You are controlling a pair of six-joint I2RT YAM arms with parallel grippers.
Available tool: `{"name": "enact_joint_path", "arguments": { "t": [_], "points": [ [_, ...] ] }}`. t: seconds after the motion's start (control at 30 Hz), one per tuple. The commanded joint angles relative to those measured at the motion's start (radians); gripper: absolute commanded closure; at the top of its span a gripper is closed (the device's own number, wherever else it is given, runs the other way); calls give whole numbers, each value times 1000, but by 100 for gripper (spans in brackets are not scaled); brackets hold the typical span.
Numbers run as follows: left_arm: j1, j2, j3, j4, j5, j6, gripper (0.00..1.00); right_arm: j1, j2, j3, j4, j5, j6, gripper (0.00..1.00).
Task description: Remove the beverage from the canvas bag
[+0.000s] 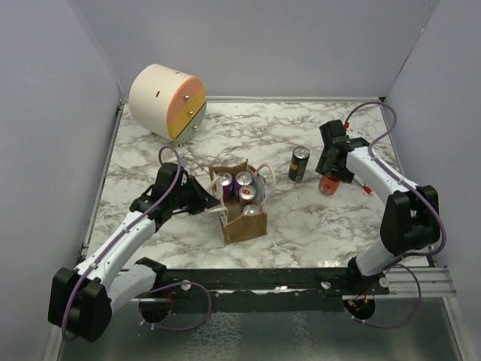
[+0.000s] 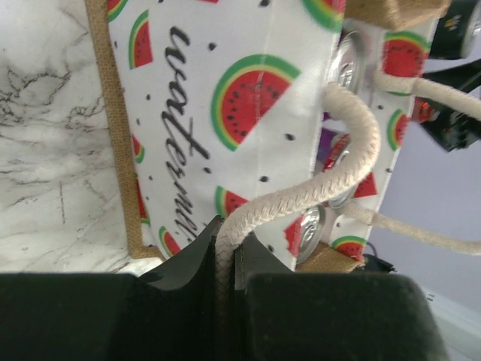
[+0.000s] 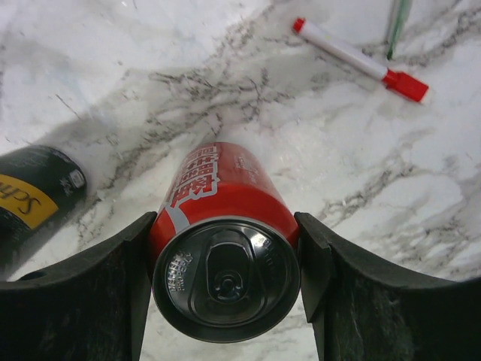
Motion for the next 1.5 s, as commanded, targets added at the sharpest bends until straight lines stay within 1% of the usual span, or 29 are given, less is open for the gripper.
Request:
{"name": "enact_joint_path", "arguments": {
  "t": [0.0, 0.1, 0.27, 0.37, 0.53, 0.6, 0.8, 0.83, 0.93, 1.1, 1.2, 1.3, 1.47],
  "points": [
    [0, 63, 63, -89, 49, 128, 100, -20, 28, 41, 186, 31, -87, 98],
    [0, 68, 88, -104, 45, 149, 100, -23, 47, 58, 216, 5, -113, 98],
    [0, 26, 79, -97, 22, 127, 100, -24, 72, 57, 270, -26, -152, 97],
    [1, 0, 60, -99, 21, 99, 100, -26, 94, 63, 292, -66, -193, 93],
    [0, -47, 52, -117, 11, 64, 100, -25, 102, 35, 322, -130, -193, 76],
    [0, -50, 64, -129, 5, 60, 100, -25, 98, 30, 321, -137, -199, 66],
    [0, -18, 96, -170, 2, 76, 100, -26, 75, 29, 310, -114, -223, 27],
    [0, -11, 101, -178, 3, 83, 100, -26, 73, 29, 308, -116, -226, 22],
    [1, 11, 130, -229, 0, 114, 100, -25, 72, 48, 283, -116, -229, 14],
    [0, 47, 193, -322, -18, 185, 100, -26, 29, 92, 231, -108, -224, 8],
    [0, 66, 204, -343, -10, 197, 100, -25, -45, 95, 173, -124, -184, 7],
    [0, 75, 203, -343, 5, 197, 100, -25, -159, 32, 144, -175, -151, 7],
    [1, 99, 235, -358, -1, 204, 100, -24, -366, -153, 103, -345, -155, 9]
  ]
}}
